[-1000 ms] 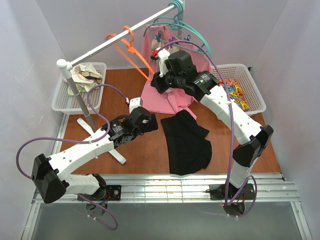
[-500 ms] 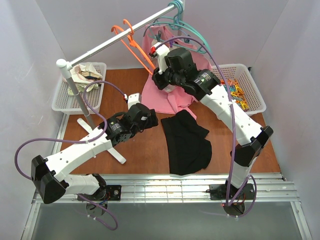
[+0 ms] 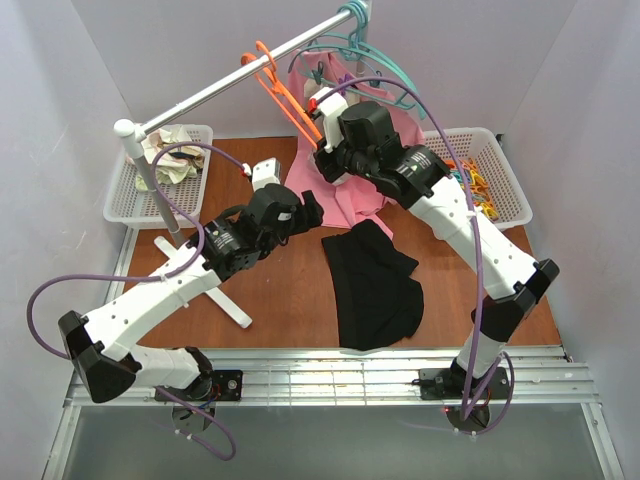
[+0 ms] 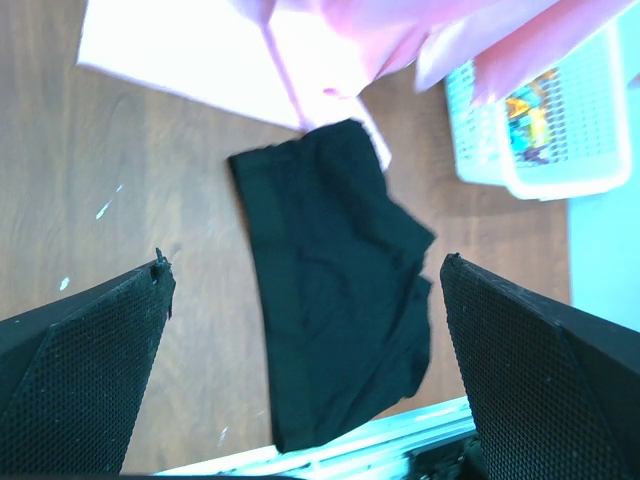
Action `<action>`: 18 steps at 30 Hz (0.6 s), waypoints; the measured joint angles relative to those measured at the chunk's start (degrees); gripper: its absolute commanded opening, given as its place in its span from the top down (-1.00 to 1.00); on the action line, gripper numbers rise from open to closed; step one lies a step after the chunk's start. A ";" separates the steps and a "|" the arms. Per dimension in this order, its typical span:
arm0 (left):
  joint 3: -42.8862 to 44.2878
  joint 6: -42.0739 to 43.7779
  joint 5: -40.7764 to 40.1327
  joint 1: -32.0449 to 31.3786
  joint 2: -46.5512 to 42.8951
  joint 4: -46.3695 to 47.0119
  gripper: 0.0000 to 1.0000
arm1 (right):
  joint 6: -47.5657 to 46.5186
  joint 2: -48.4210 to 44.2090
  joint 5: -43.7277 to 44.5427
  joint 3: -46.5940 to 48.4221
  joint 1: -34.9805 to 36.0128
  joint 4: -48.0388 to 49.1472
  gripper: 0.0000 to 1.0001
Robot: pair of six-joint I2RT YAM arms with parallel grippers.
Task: Clip the underwear to the hanger
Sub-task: Pick up the hanger from the clothesline.
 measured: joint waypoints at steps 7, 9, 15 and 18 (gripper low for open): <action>3.63 0.76 -0.02 0.00 3.13 1.51 -0.95 | 0.00 -5.55 1.55 -6.27 0.07 1.62 0.97; 4.22 0.92 -0.02 0.00 3.78 1.84 -0.95 | 0.09 -7.21 1.90 -8.35 0.15 1.88 0.97; 5.40 0.96 -0.04 0.00 4.87 2.86 -0.94 | 0.94 -9.94 2.38 -11.34 0.22 3.06 0.97; 5.66 0.90 -0.07 0.00 5.16 3.63 -0.94 | 1.22 -12.22 2.75 -14.88 0.37 3.72 0.97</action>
